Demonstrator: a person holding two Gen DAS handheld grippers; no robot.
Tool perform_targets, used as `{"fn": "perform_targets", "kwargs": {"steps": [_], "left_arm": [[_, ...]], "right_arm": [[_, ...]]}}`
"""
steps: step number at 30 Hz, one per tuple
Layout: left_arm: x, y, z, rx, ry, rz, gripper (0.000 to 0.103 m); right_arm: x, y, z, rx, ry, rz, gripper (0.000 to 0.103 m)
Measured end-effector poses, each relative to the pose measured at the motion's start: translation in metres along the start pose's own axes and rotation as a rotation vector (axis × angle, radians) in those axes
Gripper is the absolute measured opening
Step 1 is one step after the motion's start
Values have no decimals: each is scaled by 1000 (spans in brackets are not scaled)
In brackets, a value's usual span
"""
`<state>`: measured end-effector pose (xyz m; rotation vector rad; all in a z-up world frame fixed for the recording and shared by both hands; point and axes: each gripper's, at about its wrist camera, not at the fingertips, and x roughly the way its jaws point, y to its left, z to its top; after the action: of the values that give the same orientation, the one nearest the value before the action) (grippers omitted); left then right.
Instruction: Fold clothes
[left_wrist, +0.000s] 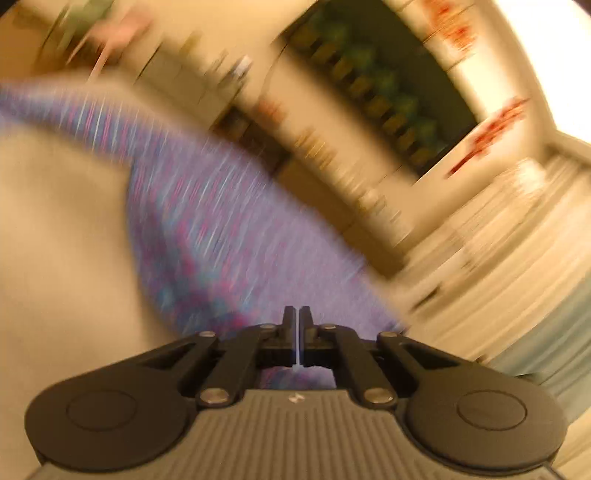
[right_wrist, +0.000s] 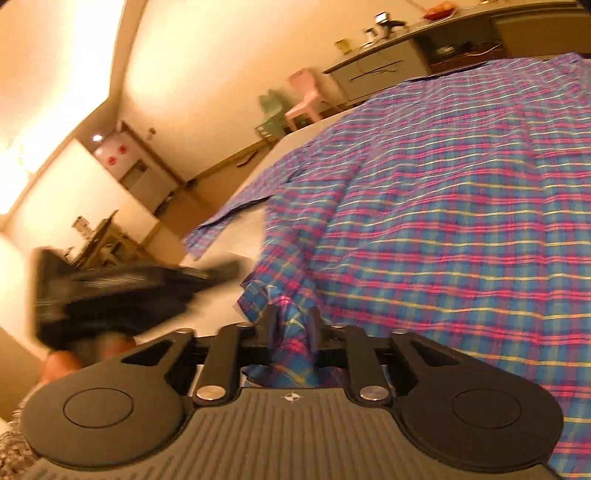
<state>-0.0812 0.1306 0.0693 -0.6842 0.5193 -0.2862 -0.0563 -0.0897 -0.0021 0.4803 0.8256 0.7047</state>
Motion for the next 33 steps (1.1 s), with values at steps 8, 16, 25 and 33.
{"fn": "perform_targets", "kwargs": {"steps": [8,16,25,33], "left_arm": [[-23,52,-19,-131,78,172,38],[31,26,-73,-25,313,183,74],[47,-6,-87,307,314,439,1],[-86,14,-40,175,-40,751,8]], "right_arm": [[3,-31,3,95,6,-63,65],[8,-44,-4,75,-4,-169,69],[7,-53,-1,75,-16,-182,69],[2,-62,2,86,-32,-196,70]]}}
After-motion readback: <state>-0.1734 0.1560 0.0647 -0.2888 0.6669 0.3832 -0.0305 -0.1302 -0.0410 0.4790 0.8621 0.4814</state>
